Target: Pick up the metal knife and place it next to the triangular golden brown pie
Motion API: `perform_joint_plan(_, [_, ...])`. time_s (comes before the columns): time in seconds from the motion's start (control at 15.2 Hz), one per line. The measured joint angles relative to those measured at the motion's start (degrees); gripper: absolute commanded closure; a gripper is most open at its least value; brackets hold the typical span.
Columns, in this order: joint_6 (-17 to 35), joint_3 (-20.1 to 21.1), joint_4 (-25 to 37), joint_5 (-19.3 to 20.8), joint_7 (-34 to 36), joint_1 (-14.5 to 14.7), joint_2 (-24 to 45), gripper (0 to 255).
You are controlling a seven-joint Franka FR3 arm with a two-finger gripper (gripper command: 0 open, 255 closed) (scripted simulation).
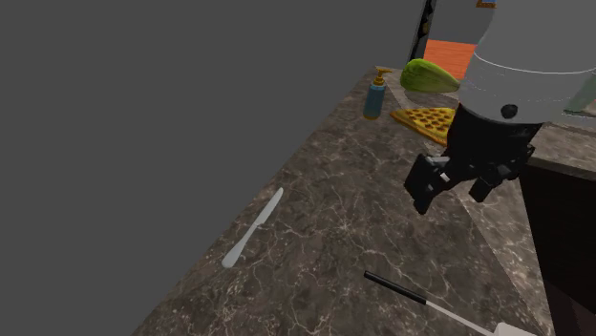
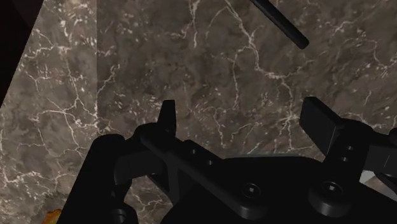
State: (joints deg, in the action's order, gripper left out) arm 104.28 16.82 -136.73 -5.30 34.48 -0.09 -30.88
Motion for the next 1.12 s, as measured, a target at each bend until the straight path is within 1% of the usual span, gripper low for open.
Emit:
perform_joint_plan(0.13, [3.31,2.11,0.36,-1.05,4.24,-0.22,3.02,0])
perform_joint_plan(0.26, [5.53,4.23,1.85,-1.81,8.71,-0.41,5.97,0])
perform_joint_plan(0.53, [11.11,8.17,4.86,-1.83,17.57,-1.22,13.12,0])
perform_joint_plan(0.59, [12.19,9.23,6.78,-1.19,20.06,-1.60,15.75,0])
perform_joint_plan(0.86, [17.20,12.13,10.88,1.42,29.32,-2.26,23.79,0])
perform_joint_plan(1.12, [20.50,13.67,17.76,6.47,39.19,-2.07,33.37,0])
